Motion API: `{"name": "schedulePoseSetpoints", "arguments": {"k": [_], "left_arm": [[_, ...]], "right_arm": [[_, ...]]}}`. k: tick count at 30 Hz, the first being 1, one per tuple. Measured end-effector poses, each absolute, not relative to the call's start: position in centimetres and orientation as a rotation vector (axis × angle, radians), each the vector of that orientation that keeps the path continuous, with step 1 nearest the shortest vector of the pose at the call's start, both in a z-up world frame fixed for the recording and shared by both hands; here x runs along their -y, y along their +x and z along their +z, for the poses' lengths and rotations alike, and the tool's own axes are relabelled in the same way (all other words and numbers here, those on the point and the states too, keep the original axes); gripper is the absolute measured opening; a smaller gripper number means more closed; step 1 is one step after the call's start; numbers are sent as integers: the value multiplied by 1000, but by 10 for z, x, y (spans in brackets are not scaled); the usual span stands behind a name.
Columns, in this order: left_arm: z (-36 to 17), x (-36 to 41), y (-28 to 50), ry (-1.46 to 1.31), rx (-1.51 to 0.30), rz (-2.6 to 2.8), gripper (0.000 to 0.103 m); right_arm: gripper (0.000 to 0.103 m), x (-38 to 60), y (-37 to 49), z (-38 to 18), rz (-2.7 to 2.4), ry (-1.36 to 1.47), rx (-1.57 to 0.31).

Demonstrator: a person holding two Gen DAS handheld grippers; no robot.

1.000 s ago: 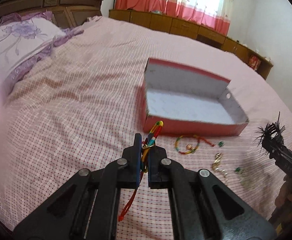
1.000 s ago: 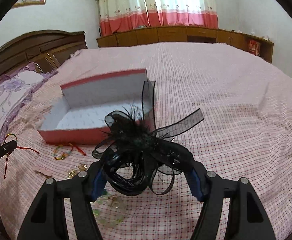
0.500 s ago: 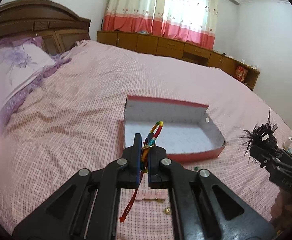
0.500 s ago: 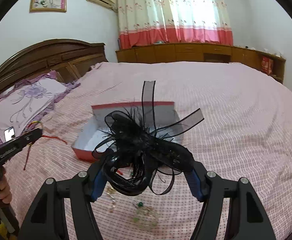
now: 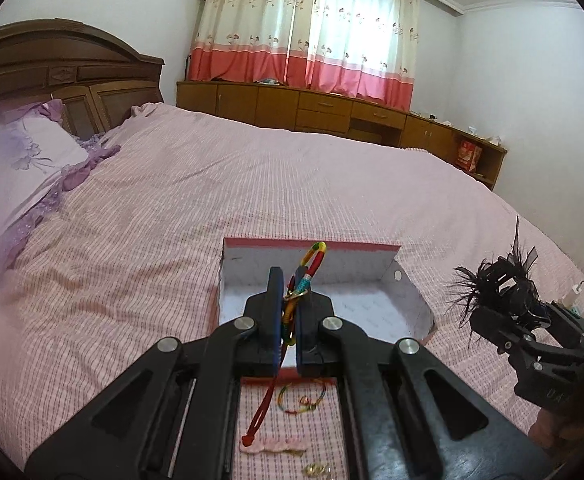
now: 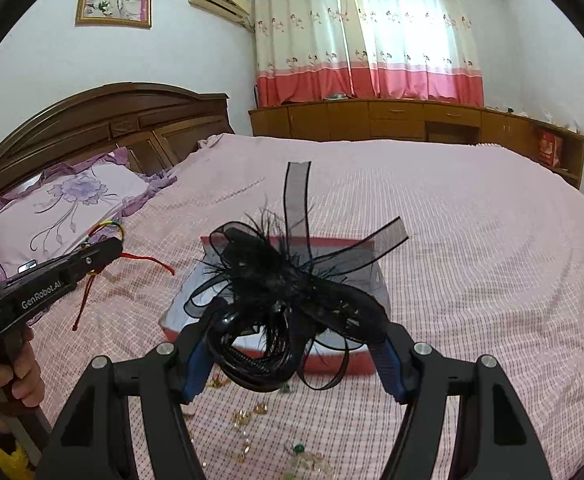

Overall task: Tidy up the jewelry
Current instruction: 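Lift and carry both held items over the open red shoebox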

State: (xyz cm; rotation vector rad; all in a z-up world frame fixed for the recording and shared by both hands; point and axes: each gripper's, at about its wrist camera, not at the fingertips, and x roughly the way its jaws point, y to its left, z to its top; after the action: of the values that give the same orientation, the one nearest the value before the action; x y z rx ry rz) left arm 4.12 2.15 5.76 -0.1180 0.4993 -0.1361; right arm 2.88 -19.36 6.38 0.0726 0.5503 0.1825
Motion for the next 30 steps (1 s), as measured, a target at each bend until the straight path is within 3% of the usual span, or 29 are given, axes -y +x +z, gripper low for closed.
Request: {"name": "schedulePoseSetpoints", "arguments": {"k": [16, 30], "left_arm": [[42, -3, 103, -85, -541, -122, 0], [-1, -2, 159, -91, -598, -45, 0]], "right_arm": [[69, 198, 97, 56, 188, 97, -570], [69, 202, 157, 9, 123, 108, -606]]}}
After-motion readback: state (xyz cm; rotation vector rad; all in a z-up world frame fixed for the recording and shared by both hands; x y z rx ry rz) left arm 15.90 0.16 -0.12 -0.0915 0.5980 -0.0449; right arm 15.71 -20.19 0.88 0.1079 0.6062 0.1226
